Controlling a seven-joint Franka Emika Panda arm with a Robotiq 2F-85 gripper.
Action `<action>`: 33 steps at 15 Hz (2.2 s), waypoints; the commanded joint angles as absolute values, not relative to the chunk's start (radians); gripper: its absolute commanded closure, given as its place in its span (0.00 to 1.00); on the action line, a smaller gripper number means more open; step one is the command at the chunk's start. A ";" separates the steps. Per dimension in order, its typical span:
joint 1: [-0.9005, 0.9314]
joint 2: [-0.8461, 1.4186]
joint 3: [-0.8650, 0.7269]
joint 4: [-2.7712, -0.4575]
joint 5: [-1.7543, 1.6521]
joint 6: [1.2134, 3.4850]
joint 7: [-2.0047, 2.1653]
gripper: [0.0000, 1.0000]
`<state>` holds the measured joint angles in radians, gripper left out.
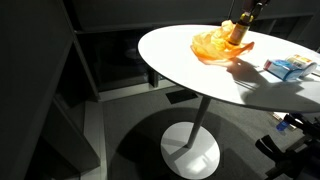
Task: Pick up the yellow and brown bottle and put it in the plastic bag
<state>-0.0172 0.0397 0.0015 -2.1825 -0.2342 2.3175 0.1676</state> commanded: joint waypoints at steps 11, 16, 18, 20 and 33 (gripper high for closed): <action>-0.011 0.076 -0.011 -2.135 -0.220 2.262 0.143 0.08; -0.017 0.005 -0.015 -2.135 -0.211 2.147 0.141 0.00; -0.020 -0.039 -0.017 -2.141 -0.203 2.070 0.135 0.00; -0.024 -0.097 -0.021 -2.155 -0.187 1.983 0.125 0.00; -0.057 -0.244 -0.063 -2.159 -0.107 1.742 0.047 0.00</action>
<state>-0.0512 -0.2446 -0.0679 -2.1611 -0.1083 1.7438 0.0483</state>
